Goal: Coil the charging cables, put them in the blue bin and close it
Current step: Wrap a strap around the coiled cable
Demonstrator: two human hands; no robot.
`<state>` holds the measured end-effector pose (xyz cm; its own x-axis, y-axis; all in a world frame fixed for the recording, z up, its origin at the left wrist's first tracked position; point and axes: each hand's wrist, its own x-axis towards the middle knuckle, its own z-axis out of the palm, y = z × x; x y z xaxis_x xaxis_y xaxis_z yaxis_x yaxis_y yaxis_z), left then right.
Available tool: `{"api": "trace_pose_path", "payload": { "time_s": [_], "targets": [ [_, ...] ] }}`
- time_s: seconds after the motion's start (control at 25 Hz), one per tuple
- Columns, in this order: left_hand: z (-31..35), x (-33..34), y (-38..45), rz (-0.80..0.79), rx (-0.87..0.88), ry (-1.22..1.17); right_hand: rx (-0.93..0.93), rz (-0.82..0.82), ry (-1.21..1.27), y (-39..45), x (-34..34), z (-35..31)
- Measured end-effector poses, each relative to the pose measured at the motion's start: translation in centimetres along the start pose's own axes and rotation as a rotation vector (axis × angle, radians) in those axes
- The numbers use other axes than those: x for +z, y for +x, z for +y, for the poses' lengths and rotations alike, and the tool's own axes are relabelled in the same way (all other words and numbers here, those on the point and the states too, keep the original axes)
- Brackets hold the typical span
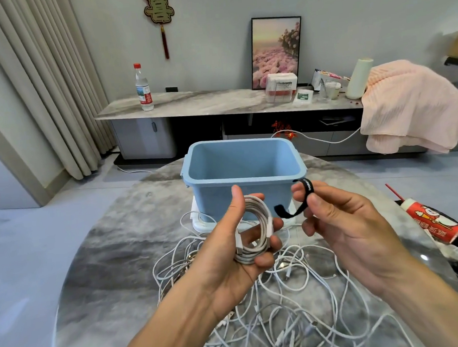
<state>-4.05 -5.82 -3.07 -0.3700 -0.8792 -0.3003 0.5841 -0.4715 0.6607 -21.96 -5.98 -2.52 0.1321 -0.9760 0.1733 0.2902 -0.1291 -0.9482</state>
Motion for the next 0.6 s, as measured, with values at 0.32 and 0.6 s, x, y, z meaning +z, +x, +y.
{"api": "trace_pose_path", "payload": {
  "time_s": [0.32, 0.6],
  "targets": [
    [-0.7, -0.2, 0.5, -0.023, 0.009, 0.057, 0.011, 0.006, 0.033, -0.8, 2.2, -1.0],
    [-1.3, 0.0, 0.7, -0.1, 0.045, 0.162, 0.066, 0.048, -0.135, -1.1, 2.9, 0.2]
  ]
}}
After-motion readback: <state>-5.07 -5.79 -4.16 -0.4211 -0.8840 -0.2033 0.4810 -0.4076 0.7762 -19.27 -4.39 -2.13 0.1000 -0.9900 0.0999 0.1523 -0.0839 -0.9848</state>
